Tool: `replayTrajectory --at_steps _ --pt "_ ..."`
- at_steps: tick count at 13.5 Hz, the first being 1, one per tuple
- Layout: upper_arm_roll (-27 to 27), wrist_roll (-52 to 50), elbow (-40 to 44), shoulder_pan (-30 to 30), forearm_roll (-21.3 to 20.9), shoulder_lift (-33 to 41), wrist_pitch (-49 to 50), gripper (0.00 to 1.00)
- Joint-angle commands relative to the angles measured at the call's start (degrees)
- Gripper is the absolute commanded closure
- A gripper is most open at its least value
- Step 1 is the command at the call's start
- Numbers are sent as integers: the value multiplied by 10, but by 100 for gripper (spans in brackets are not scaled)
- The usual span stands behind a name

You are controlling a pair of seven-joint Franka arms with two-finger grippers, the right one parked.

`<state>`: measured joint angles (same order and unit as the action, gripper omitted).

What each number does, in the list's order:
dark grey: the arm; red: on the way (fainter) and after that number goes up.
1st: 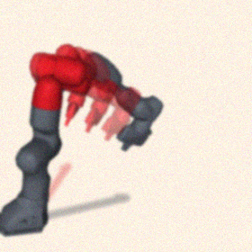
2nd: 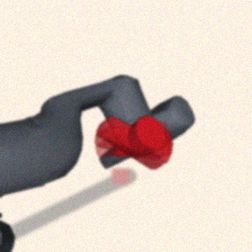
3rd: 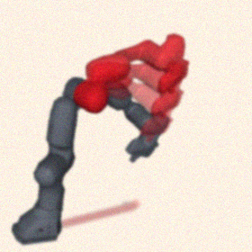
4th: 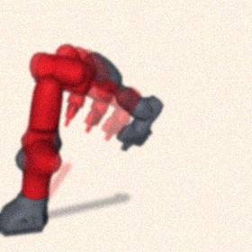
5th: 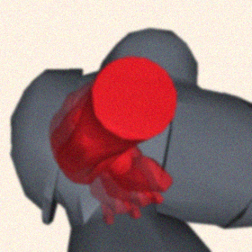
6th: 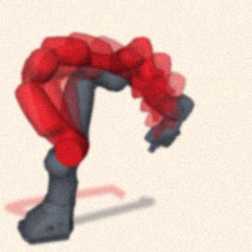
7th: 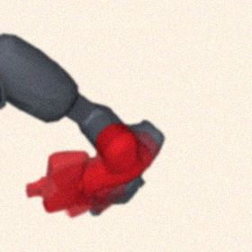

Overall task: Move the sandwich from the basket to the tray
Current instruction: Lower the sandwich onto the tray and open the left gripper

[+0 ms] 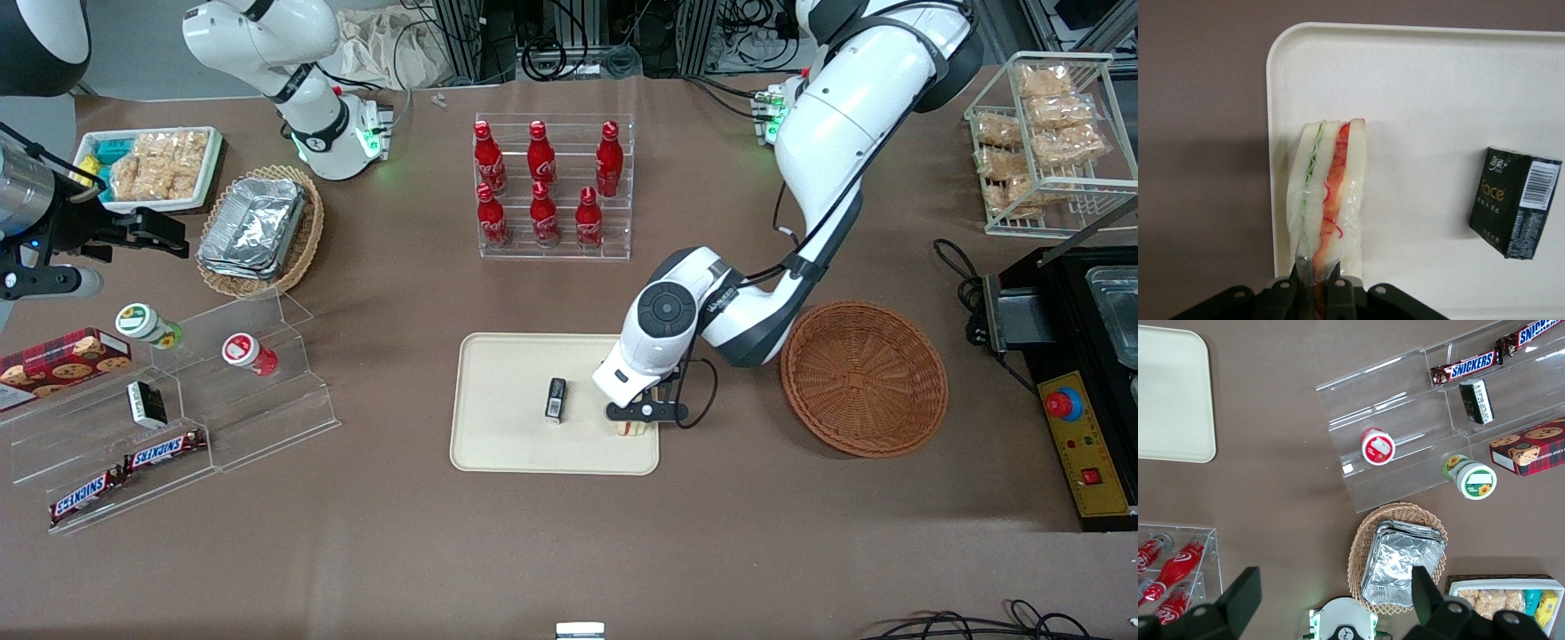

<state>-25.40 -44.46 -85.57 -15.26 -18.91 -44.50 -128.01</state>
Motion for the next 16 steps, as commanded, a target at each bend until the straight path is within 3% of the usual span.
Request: replayTrajectory --at_steps 1,2,3,12,16 --pt "2 0 20 -8 -9 -13 2 81" --pt "2 -8 20 -9 -7 -13 1 34" --pt "2 -11 20 -9 -5 -13 1 1" --pt "1 -40 20 -6 0 -8 3 1" --pt "2 -50 25 5 38 29 59 1"
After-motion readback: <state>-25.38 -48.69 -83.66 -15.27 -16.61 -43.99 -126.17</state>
